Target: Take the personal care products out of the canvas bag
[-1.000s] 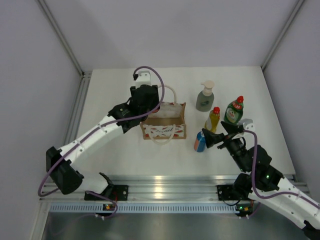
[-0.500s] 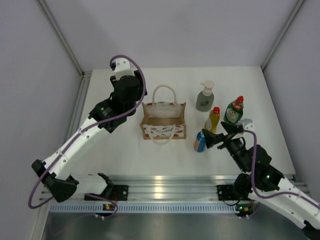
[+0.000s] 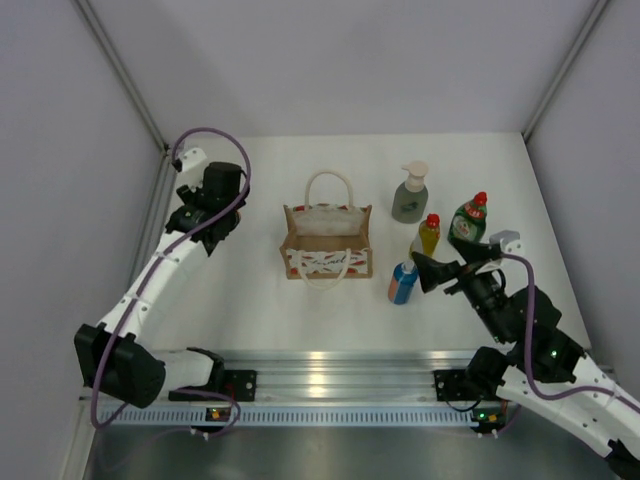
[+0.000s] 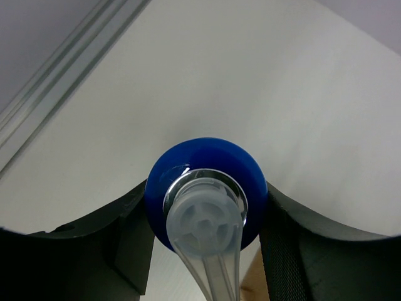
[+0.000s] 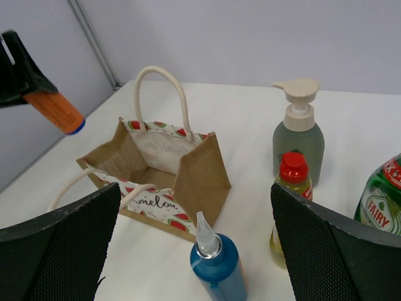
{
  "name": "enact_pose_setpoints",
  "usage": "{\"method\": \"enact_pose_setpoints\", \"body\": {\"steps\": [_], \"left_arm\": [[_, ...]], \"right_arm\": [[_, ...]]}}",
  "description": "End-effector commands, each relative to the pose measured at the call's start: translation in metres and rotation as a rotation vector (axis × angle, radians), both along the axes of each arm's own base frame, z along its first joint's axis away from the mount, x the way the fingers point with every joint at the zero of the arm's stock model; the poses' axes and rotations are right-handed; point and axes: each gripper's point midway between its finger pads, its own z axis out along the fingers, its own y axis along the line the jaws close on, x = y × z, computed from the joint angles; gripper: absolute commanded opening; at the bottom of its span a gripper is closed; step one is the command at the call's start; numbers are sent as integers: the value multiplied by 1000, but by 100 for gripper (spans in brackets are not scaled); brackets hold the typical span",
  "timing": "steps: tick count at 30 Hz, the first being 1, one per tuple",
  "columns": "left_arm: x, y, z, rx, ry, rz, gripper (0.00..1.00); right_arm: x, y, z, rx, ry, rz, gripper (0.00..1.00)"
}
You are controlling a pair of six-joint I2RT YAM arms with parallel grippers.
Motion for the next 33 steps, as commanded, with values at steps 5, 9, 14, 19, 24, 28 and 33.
{"method": "enact_pose_setpoints", "body": {"steps": [5, 9, 14, 19, 24, 28, 33], "left_arm": [[-9, 3, -42, -81, -9, 88, 0], [-11, -1, -74, -90, 55, 79, 0], [-11, -9, -104, -79, 143, 41, 0], [-16, -3, -123, -49, 185, 65, 0], [-20, -1, -128, -23, 185, 84, 0], [-24, -2, -130, -22, 167, 87, 6], [-27, -2, -127, -23, 139, 96, 11]], "right_arm": [[-1, -28, 19, -71, 118, -109, 100], [-5, -27, 21, -65, 126, -90, 99], [-5, -28, 20, -64, 124, -95, 99], [-3, -26, 16, -80, 131, -93, 99], [-4, -25, 15, -83, 131, -87, 99], [-5, -26, 16, -77, 126, -86, 99], [-6, -27, 18, -67, 119, -81, 99]]}}
